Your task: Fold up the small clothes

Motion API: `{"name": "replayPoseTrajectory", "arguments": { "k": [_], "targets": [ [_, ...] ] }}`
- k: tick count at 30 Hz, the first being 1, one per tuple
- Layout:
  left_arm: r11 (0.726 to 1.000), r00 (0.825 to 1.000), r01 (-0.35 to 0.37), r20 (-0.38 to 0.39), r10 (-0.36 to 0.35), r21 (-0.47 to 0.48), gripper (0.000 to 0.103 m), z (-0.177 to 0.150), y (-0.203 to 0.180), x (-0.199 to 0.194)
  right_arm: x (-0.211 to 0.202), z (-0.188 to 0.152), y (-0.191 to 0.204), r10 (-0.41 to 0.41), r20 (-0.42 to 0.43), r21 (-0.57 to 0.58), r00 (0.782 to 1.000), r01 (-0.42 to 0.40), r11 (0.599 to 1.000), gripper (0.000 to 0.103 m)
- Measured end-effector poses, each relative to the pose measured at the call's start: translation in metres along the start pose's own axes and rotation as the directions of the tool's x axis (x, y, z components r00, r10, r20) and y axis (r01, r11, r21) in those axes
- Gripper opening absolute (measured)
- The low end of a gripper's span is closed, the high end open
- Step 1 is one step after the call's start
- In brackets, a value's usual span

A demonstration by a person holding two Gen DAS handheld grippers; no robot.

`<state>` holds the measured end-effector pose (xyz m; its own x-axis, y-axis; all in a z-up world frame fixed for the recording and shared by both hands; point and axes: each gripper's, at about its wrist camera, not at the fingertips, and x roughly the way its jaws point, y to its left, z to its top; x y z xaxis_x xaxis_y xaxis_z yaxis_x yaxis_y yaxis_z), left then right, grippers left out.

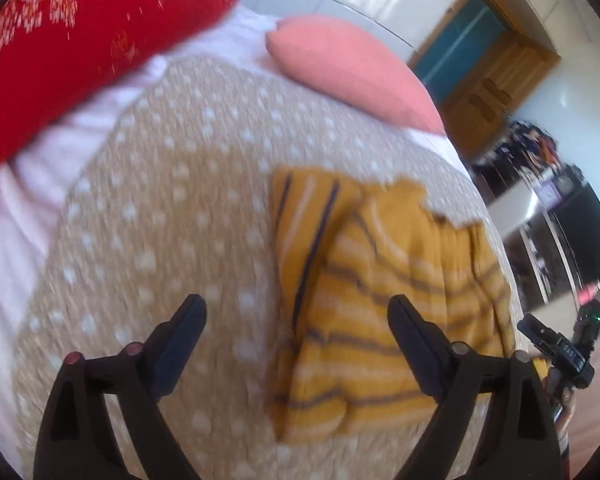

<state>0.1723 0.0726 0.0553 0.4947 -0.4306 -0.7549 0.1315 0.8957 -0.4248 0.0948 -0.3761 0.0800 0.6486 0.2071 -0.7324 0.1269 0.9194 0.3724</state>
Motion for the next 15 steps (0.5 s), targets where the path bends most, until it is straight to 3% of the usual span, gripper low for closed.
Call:
{"name": "replayPoseTrajectory", "arguments": {
  "k": [3, 7, 9, 12, 13, 14, 15],
  "targets": [
    [0.997, 0.999, 0.035, -0.028, -0.034, 0.063, 0.095, -0.021, -0.009, 0.010, 0.000, -0.026, -0.004, -0.012, -0.016, -0.030, 1.000, 0.012, 0.999, 0.084],
    [0.992, 0.995, 0.042, -0.090, -0.031, 0.121, 0.097, -0.028, -0.027, 0.045, 0.027, -0.035, 0.002, 0.018, -0.044, -0.040, 0.999, -0.020, 0.999, 0.084],
    [0.993, 0.992, 0.044, -0.120, -0.031, 0.106, 0.097, -0.023, -0.034, 0.065, 0.045, -0.029, 0.009, 0.024, -0.041, -0.034, 0.999, -0.026, 0.999, 0.084],
    [0.998, 0.994, -0.015, -0.109, 0.021, 0.060, 0.098, -0.014, -0.040, 0.085, 0.076, -0.020, 0.020, -0.008, -0.024, 0.003, 1.000, 0.009, 1.000, 0.086],
    [0.998, 0.991, -0.040, -0.122, 0.045, 0.043, 0.092, -0.011, -0.044, 0.088, 0.079, -0.018, 0.023, -0.018, -0.008, 0.019, 1.000, 0.018, 1.000, 0.082],
    [0.998, 0.991, -0.046, -0.124, 0.050, 0.036, 0.056, -0.008, -0.046, 0.086, 0.081, -0.015, 0.026, -0.007, -0.007, 0.032, 1.000, 0.007, 0.999, 0.056],
    [0.999, 0.989, -0.022, -0.148, 0.026, 0.026, 0.031, -0.006, -0.048, 0.082, 0.083, -0.013, 0.026, 0.046, -0.025, 0.064, 0.999, -0.044, 0.997, 0.037]
  ]
}}
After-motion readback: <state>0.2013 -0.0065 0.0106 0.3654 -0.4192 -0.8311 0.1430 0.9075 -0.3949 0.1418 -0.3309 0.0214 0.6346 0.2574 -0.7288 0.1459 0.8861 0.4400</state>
